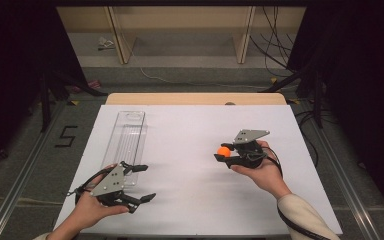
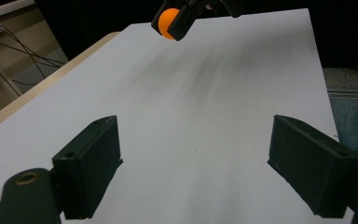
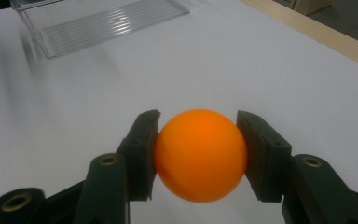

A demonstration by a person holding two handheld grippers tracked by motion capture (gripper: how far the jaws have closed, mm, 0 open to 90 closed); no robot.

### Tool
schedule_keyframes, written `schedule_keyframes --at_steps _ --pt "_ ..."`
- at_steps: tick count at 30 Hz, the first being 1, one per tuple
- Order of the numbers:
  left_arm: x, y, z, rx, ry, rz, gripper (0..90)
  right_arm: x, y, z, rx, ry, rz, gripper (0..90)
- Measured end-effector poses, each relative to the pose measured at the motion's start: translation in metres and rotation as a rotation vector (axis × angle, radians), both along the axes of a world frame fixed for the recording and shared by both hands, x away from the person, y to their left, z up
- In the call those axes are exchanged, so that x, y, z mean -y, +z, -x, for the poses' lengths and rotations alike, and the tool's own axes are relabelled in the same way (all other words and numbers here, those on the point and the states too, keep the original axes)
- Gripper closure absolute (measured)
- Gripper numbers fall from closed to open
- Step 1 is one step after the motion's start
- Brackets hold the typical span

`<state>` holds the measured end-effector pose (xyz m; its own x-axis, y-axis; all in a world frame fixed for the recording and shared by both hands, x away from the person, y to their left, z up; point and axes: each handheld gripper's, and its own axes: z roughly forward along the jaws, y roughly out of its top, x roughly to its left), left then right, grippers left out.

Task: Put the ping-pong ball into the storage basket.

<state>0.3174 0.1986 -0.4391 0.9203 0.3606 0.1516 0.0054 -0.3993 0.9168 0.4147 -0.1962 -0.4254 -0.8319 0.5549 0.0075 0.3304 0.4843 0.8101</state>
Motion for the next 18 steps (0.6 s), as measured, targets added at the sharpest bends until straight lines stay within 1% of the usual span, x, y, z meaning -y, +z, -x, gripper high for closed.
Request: schedule_keyframes --at_steps 18 --pt "0.0001 -0.0001 0.0002 0.000 0.000 -0.001 16.3 -0.0083 0.0011 -0.0046 0.005 0.009 -0.004 51.5"
